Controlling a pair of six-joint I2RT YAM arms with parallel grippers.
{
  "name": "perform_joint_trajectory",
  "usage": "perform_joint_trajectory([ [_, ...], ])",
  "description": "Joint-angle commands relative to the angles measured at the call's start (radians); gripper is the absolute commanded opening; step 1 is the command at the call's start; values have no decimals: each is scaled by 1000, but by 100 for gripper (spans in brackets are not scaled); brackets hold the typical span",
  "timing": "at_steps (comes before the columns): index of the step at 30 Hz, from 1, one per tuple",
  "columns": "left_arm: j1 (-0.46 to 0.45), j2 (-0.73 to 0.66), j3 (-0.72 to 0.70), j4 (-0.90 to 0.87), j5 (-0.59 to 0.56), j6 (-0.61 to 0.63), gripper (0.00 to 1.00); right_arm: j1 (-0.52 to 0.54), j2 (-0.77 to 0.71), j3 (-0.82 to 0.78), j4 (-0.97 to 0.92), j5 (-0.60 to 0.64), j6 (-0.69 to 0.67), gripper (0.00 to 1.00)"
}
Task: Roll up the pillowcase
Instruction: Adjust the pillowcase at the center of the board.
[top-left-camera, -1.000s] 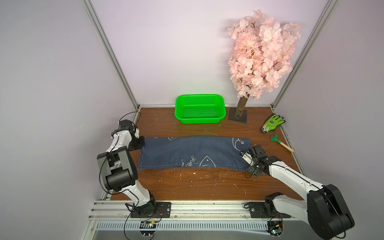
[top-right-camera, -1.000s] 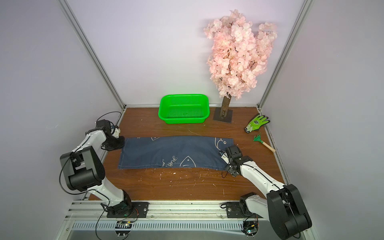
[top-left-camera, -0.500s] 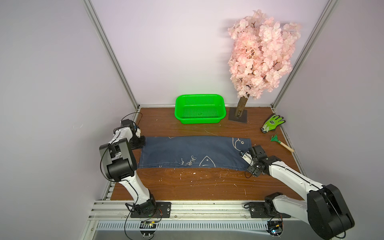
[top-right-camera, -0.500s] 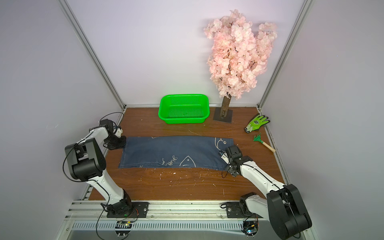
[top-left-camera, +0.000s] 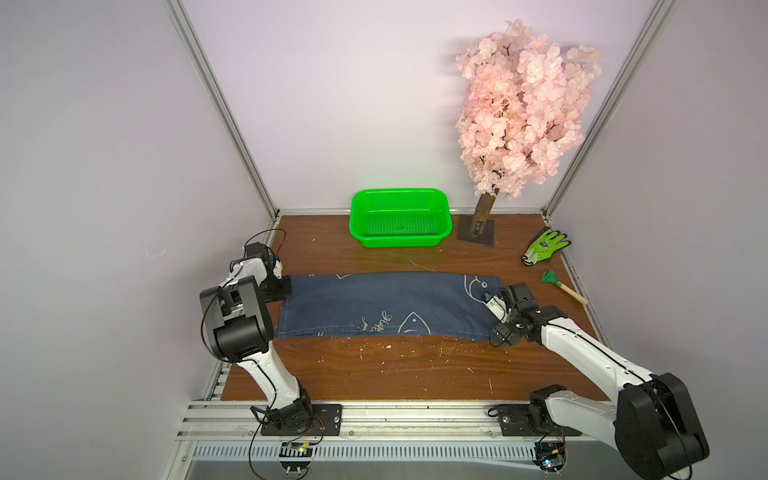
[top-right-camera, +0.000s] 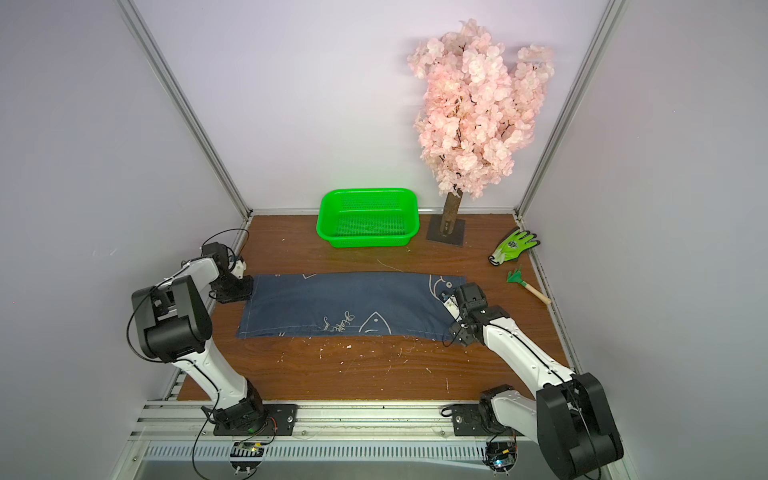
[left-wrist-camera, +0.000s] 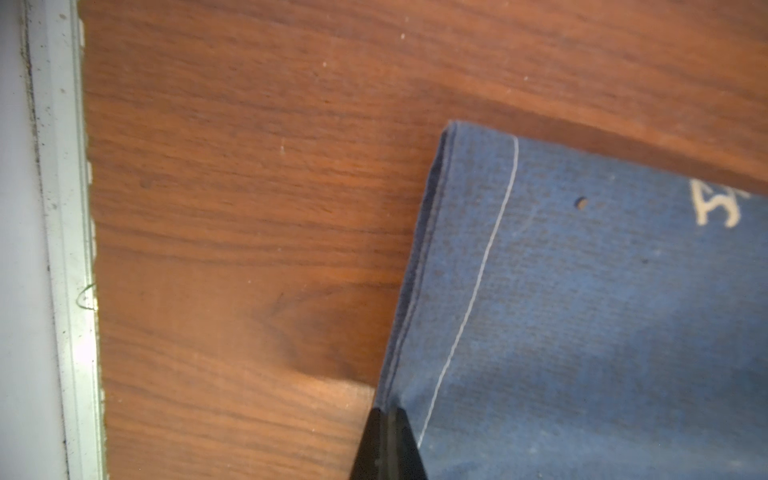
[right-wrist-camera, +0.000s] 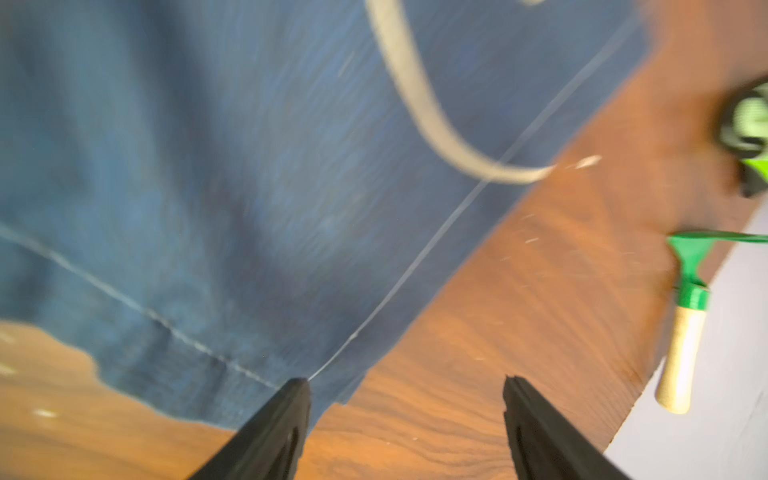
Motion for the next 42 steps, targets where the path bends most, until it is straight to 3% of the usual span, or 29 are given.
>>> perform_joint_trajectory([
  [1, -3, 15, -2, 0, -33, 14, 3, -12, -54, 99, 45, -78, 105, 80],
  [5, -5, 10, 17, 0, -35, 3, 4, -22, -38, 185, 53, -150, 227, 79],
  [8, -12, 12, 24, 0, -41, -1, 8, -23, -18, 205, 96, -233, 485, 75],
  [11, -18, 6, 36, -1, -46, -12, 22, -24, 15, 183, 96, -296, 773, 65],
  [14, -23, -28, 49, -2, -75, -29, 36, -22, 10, 142, 22, -275, 879, 65],
  [16, -26, -62, 54, -2, -99, -31, 46, -24, -18, 134, -49, -172, 929, 62],
  [20, -39, -128, 55, -5, -175, -38, 67, -72, -24, 100, -99, -187, 953, 60],
  [23, -66, -171, 42, -10, -182, -53, 72, -126, 1, 50, -99, -272, 950, 60],
  [28, -159, -232, -23, -18, -100, -82, 73, -142, 22, -15, -86, -325, 959, 55],
  [32, -281, -262, -69, -17, -10, -111, 73, -142, 50, -49, -31, -369, 965, 44],
  [42, -561, -342, -207, -3, 85, -172, 72, -92, 16, -80, -105, -274, 1000, 44],
])
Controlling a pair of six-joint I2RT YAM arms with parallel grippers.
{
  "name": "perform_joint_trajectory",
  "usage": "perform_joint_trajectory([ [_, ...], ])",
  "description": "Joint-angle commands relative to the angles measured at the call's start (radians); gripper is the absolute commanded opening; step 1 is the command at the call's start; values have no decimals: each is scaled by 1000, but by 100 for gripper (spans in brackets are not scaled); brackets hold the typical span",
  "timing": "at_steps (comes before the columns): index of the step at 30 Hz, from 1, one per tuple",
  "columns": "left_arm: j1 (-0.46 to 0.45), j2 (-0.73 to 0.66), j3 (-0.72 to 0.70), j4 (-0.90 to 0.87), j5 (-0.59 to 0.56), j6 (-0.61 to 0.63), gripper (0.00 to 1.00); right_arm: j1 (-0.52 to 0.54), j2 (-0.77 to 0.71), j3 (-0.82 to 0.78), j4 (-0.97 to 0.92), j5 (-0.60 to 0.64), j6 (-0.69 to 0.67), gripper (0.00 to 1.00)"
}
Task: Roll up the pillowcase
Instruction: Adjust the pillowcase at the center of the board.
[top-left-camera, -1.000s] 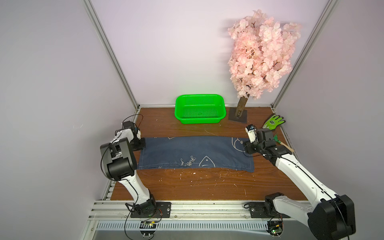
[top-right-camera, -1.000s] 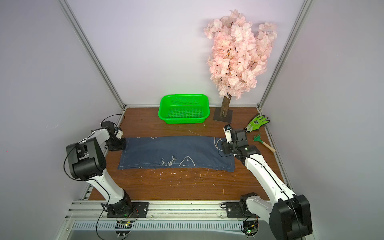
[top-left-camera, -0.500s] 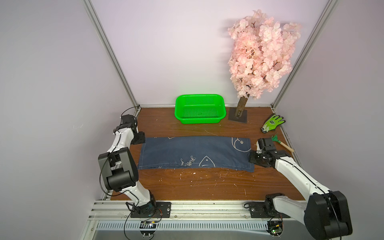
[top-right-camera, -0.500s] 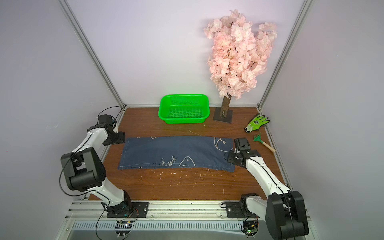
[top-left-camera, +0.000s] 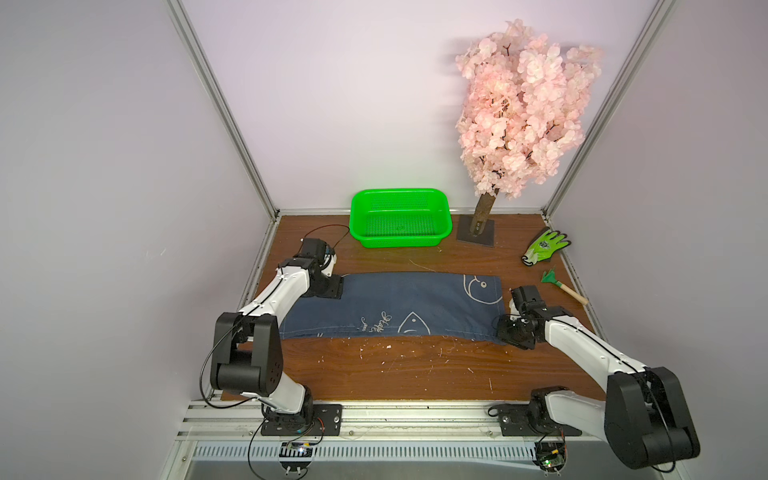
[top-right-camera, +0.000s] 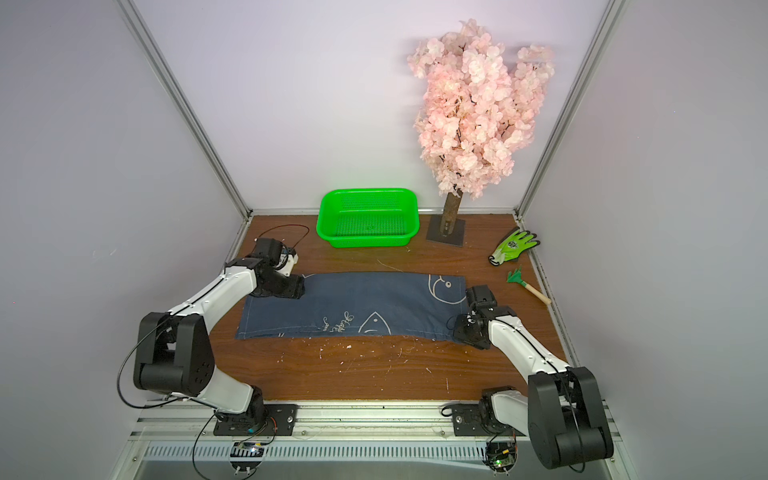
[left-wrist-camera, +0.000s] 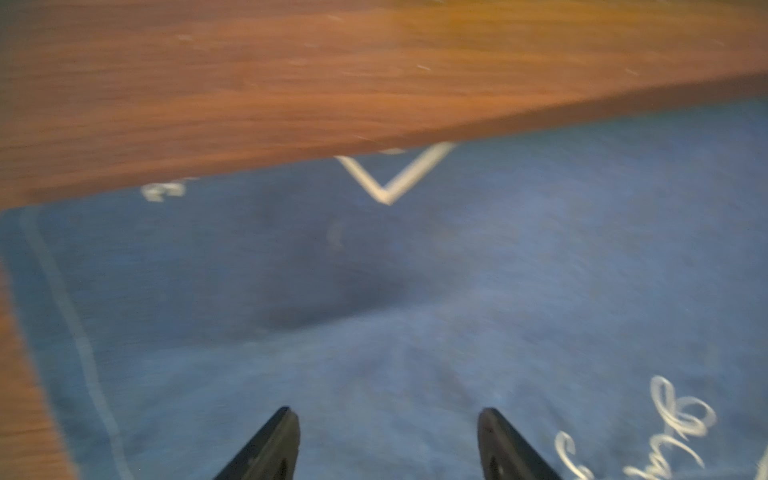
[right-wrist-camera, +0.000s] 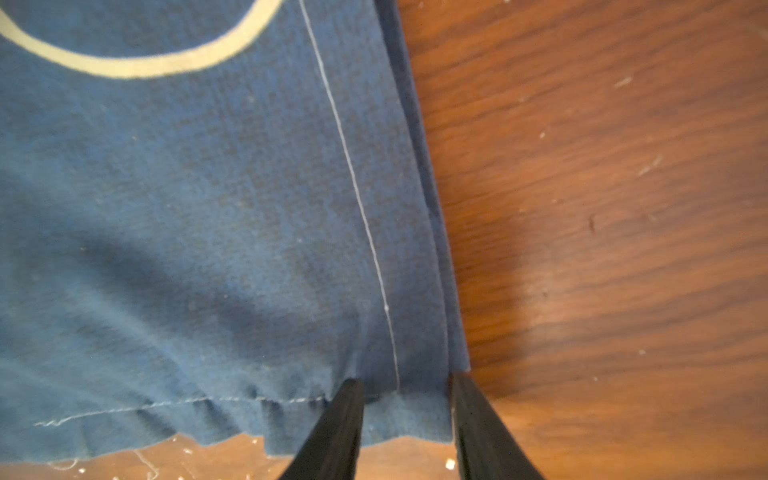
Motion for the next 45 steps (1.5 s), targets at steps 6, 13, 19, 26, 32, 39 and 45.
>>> perform_joint_trajectory([
  [6, -106, -10, -87, 13, 31, -32, 72, 29, 38, -33, 14, 40, 37, 40],
  [13, -108, 21, -99, 14, 28, -22, 72, 35, 9, 1, -16, 75, 43, 15],
  [19, -110, 57, -102, 12, 19, -25, 72, 38, -19, 56, -55, 93, 32, 9],
  [26, -111, 99, -95, 11, -15, -30, 72, 38, -1, 174, -78, 157, -43, 5],
  [32, -110, 93, -98, 11, -37, -39, 72, 35, 66, 110, -4, 207, -105, 5],
  [39, -111, 88, -96, 4, -41, -36, 72, 14, 110, 71, 31, 175, -78, 6],
  [45, -112, 114, -91, 1, -36, -35, 72, 10, 89, 36, 38, 199, -61, 28],
])
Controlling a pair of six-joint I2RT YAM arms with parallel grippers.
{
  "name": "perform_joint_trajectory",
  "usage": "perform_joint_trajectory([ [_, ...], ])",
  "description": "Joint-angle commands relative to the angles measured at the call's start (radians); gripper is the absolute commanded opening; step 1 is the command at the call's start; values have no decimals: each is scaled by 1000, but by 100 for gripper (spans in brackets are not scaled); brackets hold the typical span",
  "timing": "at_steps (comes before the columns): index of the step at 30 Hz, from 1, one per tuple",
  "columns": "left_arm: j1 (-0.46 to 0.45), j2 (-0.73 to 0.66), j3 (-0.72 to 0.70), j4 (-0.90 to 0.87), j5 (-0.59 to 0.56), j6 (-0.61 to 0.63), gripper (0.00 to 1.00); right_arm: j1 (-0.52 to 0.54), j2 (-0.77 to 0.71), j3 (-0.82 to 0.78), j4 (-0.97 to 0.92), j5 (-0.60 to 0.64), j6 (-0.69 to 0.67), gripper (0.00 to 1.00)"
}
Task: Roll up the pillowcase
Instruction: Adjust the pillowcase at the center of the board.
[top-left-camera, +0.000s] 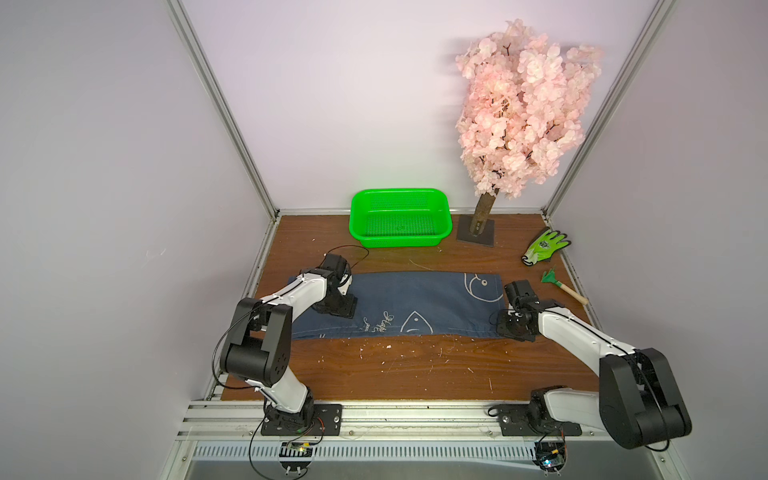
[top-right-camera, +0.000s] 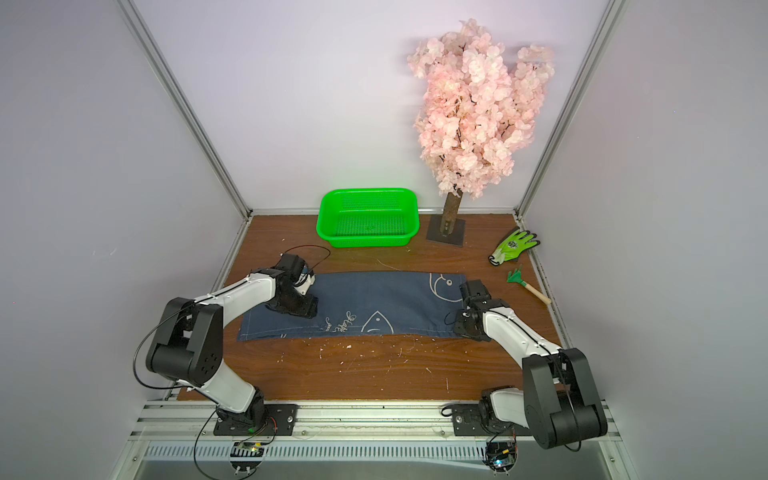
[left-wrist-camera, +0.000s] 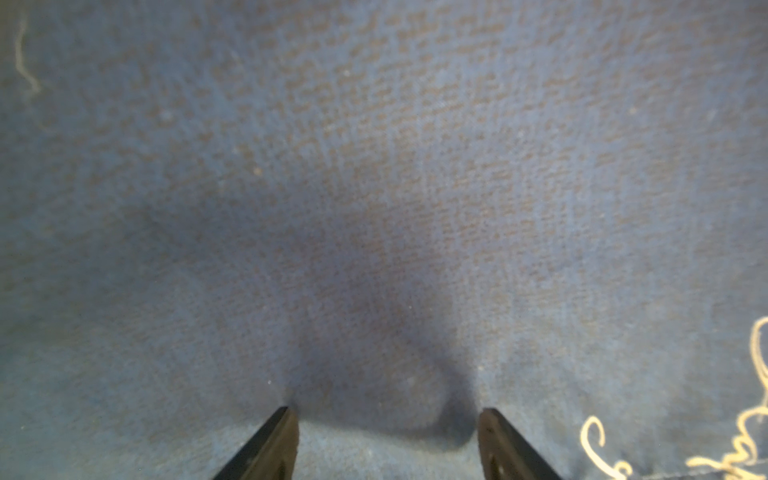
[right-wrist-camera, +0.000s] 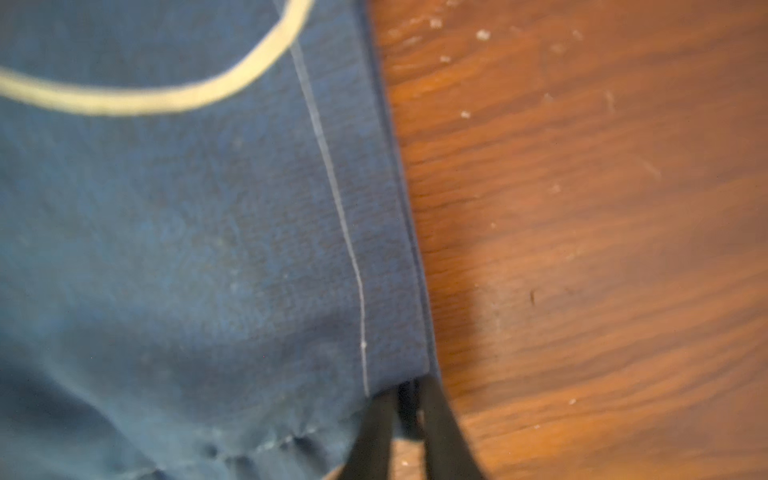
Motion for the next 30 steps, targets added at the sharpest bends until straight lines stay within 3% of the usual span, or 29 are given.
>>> perform_joint_trajectory([
  [1, -8, 19, 0, -15, -6, -1, 72, -9, 4, -2, 2, 35, 9, 29],
  [9, -8, -34, 9, -18, -10, -20, 72, -28, 30, 106, -17, 60, -30, 24],
  [14, -8, -31, 8, -41, -10, -23, 72, -50, 60, 138, -48, 123, -53, 47],
  [22, -24, -15, 5, -43, -7, -57, 72, 19, 50, 299, -52, 57, -75, 52],
  [30, -58, 5, 7, -53, -32, -82, 70, 79, 139, 197, 148, -72, 71, 52],
])
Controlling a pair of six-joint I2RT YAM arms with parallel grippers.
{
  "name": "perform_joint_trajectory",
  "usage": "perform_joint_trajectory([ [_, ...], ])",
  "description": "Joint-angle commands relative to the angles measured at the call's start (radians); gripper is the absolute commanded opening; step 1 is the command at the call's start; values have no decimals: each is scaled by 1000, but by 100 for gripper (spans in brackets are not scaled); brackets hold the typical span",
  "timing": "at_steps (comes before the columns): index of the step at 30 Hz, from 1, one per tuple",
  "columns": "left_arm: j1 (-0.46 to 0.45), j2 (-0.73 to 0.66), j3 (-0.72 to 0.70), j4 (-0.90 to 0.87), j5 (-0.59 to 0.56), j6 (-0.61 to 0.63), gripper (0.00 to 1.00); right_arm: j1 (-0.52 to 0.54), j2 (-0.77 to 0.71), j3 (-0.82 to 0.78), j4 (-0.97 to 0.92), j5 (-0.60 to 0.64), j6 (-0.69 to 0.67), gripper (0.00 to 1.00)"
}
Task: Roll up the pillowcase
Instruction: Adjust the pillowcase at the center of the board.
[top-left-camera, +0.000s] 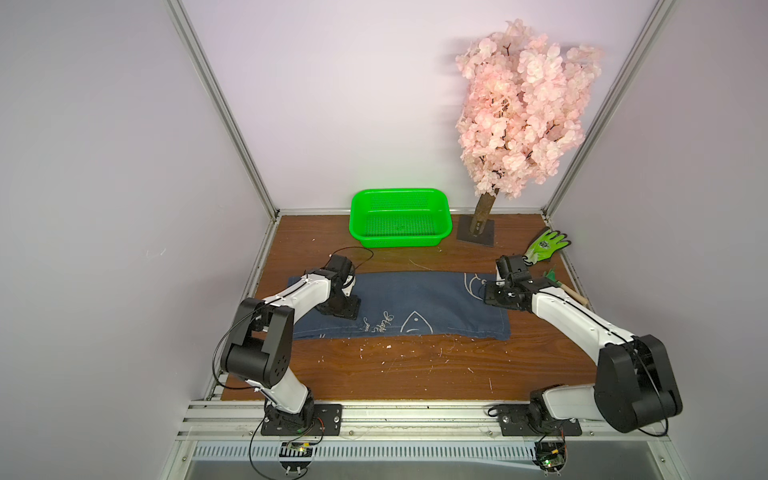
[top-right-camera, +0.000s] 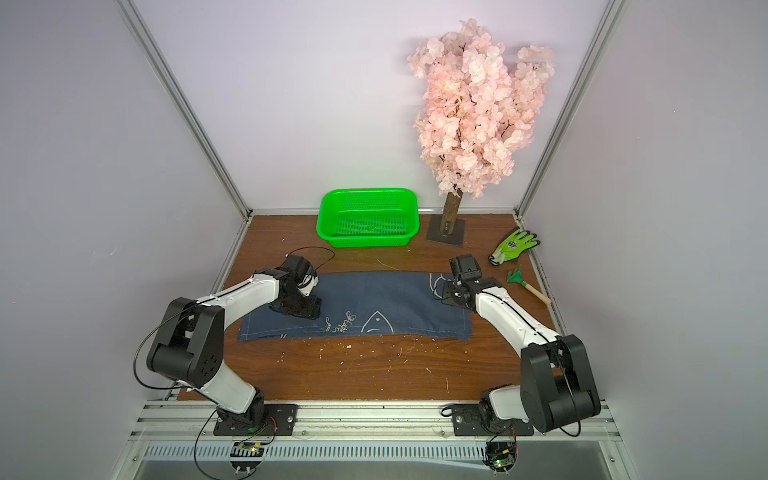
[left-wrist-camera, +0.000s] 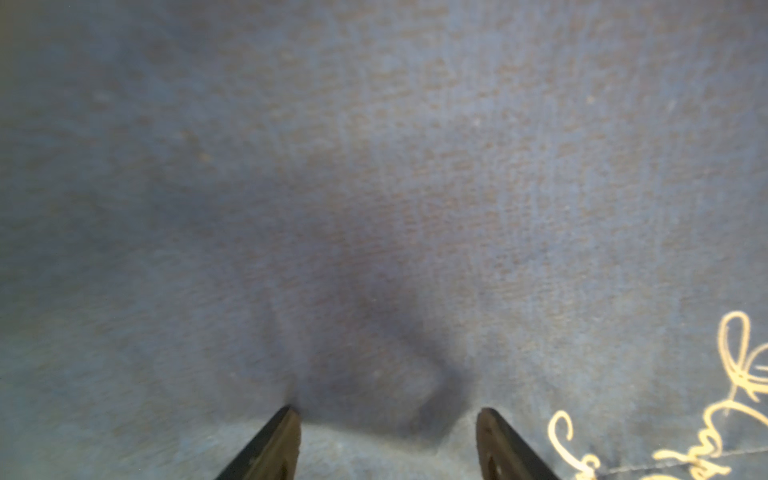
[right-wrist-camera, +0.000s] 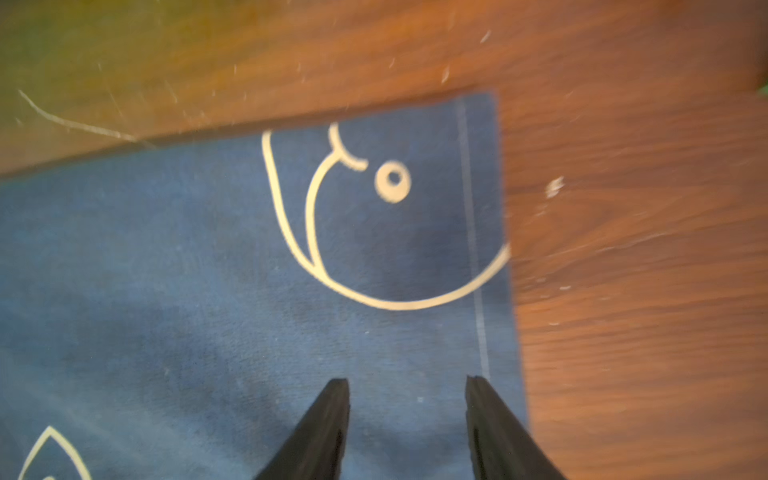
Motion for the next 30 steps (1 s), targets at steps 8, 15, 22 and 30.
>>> perform_joint_trajectory([
  [8, -30, 15, 12, -54, -31, -32, 70, -9, 122, -48, 67, 19, 26, 52],
  [15, -39, -9, 19, -53, -25, -35, 71, -100, 203, -17, 80, 70, -81, 53],
  [22, -40, -17, 97, -53, -38, -11, 72, -181, 293, 38, 119, 97, -162, 53],
  [30, -41, 48, 123, -49, -49, 0, 71, -236, 469, 254, 162, 185, -235, 56],
])
